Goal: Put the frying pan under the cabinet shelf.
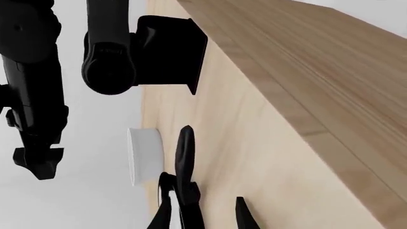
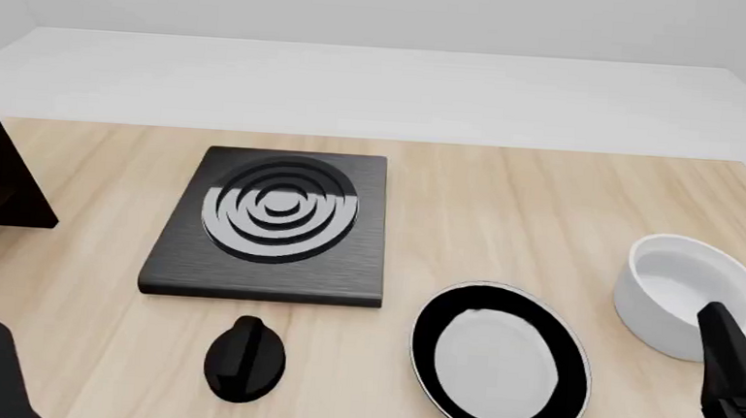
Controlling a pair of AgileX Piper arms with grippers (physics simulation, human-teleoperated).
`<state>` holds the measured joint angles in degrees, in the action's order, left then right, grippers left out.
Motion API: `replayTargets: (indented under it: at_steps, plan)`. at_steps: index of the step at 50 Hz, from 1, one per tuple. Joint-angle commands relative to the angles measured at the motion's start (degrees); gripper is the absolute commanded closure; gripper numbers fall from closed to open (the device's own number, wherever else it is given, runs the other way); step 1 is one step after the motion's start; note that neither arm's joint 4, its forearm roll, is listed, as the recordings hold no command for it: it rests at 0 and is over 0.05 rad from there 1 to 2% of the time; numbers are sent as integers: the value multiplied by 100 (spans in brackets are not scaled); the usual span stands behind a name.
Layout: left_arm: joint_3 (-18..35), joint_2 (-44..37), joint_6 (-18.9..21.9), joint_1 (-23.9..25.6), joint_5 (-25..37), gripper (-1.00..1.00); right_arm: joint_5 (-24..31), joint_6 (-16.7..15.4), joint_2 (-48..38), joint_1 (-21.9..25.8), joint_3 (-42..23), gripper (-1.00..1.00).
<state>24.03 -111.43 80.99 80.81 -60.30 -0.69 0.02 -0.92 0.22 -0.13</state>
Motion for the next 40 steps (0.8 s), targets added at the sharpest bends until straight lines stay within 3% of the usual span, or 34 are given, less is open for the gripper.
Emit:
replayTargets:
  at_steps: [1,12,40]
  plan:
    - [569,-461,292,-65,201,-100,0,-1,1,-1,0,-100]
    - [920,-548,378,-187,399,-100,-1,1,-3,1,0,-100]
    - [1137,-788,525,-151,633,-100,0,-1,0,0,0,-100]
